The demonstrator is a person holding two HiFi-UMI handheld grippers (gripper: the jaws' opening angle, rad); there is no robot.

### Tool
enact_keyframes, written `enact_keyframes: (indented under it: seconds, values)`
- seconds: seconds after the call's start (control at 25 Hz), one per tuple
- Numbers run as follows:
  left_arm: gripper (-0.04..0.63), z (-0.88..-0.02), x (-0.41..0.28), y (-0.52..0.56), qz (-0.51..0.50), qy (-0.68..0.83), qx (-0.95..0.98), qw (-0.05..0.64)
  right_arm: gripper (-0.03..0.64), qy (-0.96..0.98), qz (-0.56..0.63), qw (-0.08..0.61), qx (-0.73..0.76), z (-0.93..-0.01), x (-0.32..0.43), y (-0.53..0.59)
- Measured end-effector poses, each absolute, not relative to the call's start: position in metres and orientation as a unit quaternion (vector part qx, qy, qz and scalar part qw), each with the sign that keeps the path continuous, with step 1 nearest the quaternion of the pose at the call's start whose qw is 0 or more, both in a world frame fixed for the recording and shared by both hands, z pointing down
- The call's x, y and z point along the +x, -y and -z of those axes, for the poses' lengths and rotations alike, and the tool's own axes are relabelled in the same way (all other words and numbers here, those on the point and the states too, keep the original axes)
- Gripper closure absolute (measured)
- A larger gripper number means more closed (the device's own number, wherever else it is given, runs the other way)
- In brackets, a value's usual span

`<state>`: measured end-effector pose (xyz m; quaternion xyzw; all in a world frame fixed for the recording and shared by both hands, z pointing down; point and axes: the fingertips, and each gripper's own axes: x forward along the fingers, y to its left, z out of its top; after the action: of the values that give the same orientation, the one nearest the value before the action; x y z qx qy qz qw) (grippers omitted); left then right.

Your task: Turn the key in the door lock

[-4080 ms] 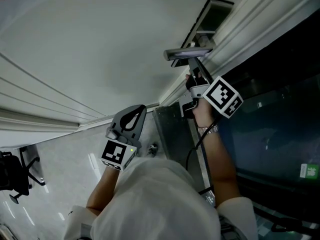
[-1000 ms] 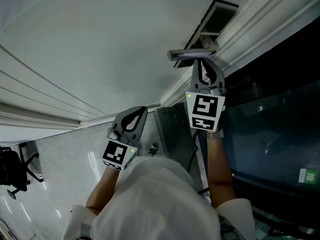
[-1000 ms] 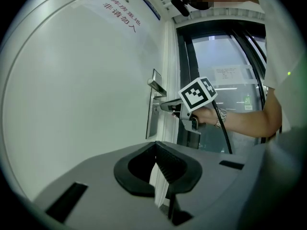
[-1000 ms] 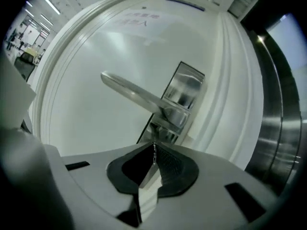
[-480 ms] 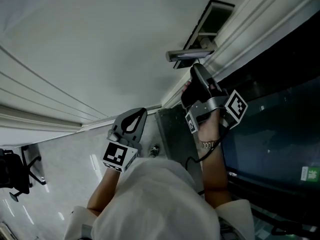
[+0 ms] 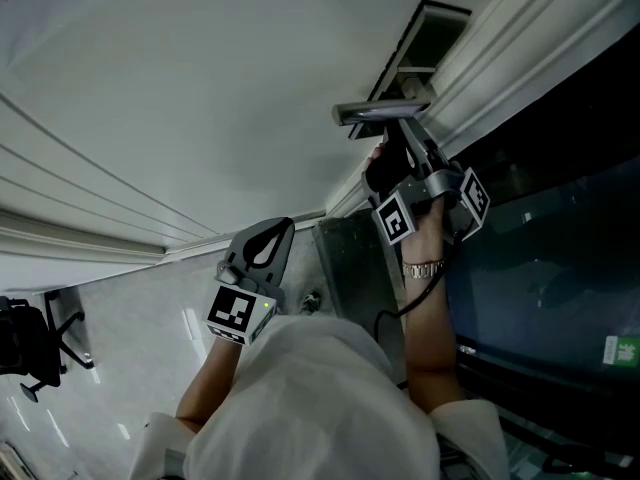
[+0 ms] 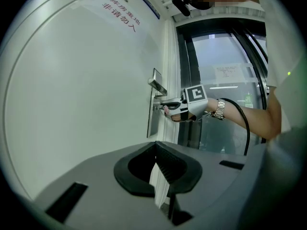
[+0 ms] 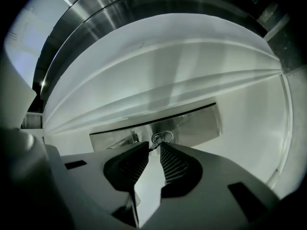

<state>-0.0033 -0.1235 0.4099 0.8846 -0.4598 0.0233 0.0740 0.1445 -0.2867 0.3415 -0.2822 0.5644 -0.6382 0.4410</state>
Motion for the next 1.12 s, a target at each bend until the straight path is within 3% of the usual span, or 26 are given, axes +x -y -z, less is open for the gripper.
enact_keyframes:
  seconds: [0.48,0.8,0.96,1.12]
  values:
    - [0.589,-0.409,-0.003,0.123,-0.027,0.456,0.887,0.074,0.548,-0.681,0.538,0.311,-0.387,-0.337,0.143,0.291]
    - [0.589,-0.412,-0.007,0.118,-0.027,0.456,0.886,0.077,0.568,-0.761,0.394,0.174,-0.485,-0.334,0.138,0.289]
    - [0.589,-0.416,-0.009,0.114,-0.027,0.456,0.886,0.083,0.611,-0.799,0.225,0.031,-0.557,-0.334,0.136,0.29]
    - [0.589,-0.418,-0.012,0.111,-0.028,0.456,0.885,0.086,0.611,-0.793,0.036,-0.134,-0.593,-0.334,0.133,0.289]
